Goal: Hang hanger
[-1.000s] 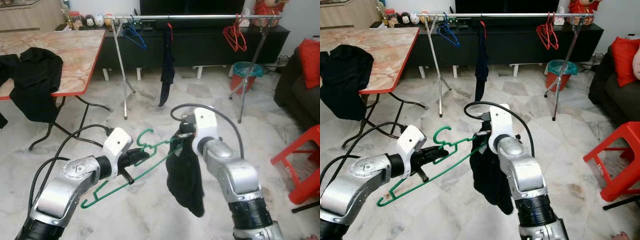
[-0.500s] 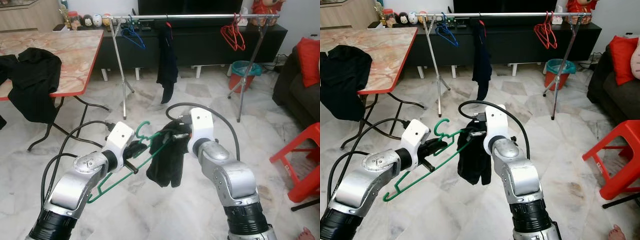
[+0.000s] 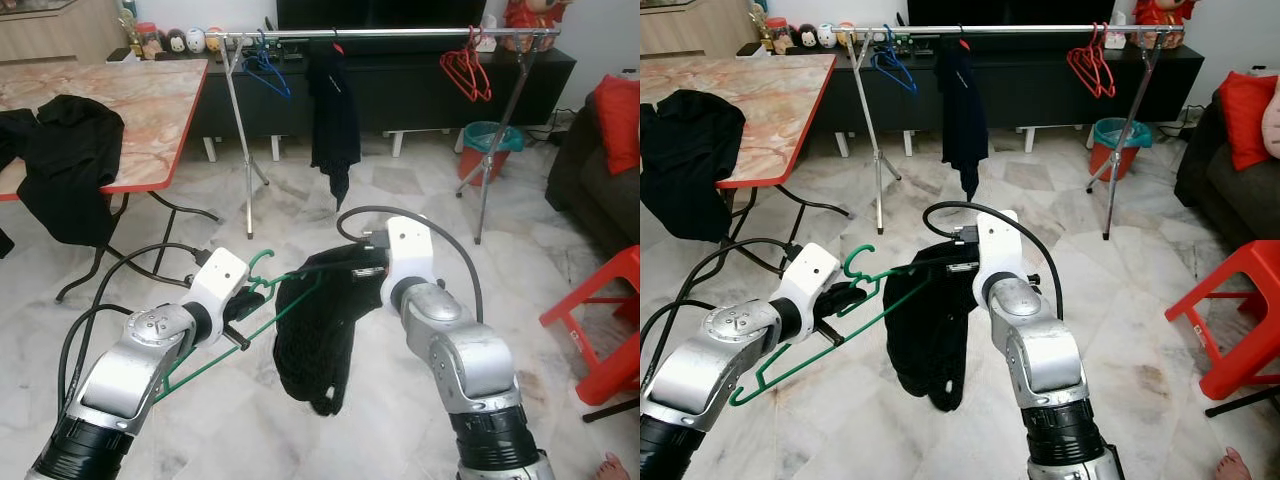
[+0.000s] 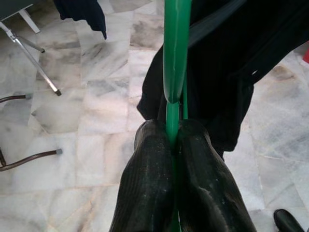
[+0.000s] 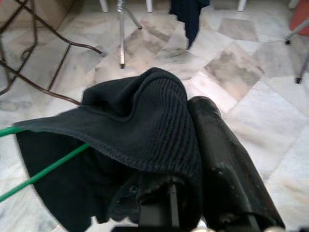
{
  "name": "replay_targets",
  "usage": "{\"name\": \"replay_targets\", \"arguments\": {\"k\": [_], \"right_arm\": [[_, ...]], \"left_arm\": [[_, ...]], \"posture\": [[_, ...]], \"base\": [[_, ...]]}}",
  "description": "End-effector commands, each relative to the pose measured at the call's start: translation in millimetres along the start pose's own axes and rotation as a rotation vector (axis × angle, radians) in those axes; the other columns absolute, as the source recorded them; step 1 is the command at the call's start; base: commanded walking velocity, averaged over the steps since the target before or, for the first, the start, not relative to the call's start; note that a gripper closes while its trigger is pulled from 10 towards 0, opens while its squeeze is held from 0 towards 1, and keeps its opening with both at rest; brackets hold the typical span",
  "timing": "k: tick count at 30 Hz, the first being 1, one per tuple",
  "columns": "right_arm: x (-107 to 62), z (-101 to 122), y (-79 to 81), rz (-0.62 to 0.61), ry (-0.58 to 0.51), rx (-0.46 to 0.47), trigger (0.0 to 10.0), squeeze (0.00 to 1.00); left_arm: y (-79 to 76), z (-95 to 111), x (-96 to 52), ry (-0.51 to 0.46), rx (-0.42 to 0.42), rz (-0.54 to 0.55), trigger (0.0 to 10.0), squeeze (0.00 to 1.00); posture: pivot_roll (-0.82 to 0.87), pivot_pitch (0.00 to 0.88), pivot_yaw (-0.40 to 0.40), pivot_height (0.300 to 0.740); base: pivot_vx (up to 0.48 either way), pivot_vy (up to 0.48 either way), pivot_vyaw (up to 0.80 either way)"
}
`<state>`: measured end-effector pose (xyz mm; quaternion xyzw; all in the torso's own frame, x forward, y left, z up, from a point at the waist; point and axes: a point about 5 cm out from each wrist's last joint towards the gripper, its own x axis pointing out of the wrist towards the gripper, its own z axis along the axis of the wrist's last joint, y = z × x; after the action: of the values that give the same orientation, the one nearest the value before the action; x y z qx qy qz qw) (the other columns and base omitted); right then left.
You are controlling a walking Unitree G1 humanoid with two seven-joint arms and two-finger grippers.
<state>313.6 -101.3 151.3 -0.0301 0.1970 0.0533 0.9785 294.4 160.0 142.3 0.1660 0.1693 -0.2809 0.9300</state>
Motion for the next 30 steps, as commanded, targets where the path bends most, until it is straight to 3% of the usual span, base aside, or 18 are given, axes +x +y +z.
{"name": "replay_targets", "arguments": {"k": [1,6,11,14,16,19,30], "right_arm": [[-0.4,2,-4.6,-0.027,-0.019,0.001,10.0,0.00],[-0.3,0,-3.1,-0.019,-0.012,-0.010,10.0,0.00],[-3.9,1,13.6,0.089,-0.010,-0.043,10.0,0.00],[-3.9,1,14.9,0.089,-0.012,-0.040,10.0,0.00],[-2.9,1,14.4,0.082,-0.016,-0.049,10.0,0.00],[-2.2,2,11.0,0.069,-0.024,-0.056,10.0,0.00],[-1.6,5,8.2,0.056,-0.037,-0.061,10.0,0.00]], "left_arm": [[11.7,4,-3.9,-0.004,0.020,0.062,10.0,0.00],[9.9,6,-3.3,-0.018,0.019,0.056,10.0,0.00],[-3.1,18,-1.7,-0.105,0.020,-0.034,10.0,0.00],[-7.9,19,-1.7,-0.113,0.013,-0.070,10.0,0.00],[-22.0,20,-5.7,-0.123,0.018,-0.191,10.0,0.00],[-31.8,17,-10.3,-0.114,0.020,-0.283,10.0,0.00],[-37.1,13,-12.4,-0.093,0.028,-0.334,10.0,0.00]], "posture": [[-0.02,0.000,0.001,0.740],[-0.02,0.000,-0.001,0.740],[-0.03,0.000,-0.001,0.740],[-0.03,0.000,0.000,0.740],[-0.02,0.000,0.000,0.740],[-0.02,0.000,0.001,0.740],[-0.03,0.000,0.001,0.740]], "base": [[0.000,0.000,0.00],[0.000,0.000,0.00],[0.000,0.000,0.00],[0.000,0.000,0.00],[0.000,0.000,0.00],[0.000,0.000,0.00],[0.000,0.000,0.00]]}}
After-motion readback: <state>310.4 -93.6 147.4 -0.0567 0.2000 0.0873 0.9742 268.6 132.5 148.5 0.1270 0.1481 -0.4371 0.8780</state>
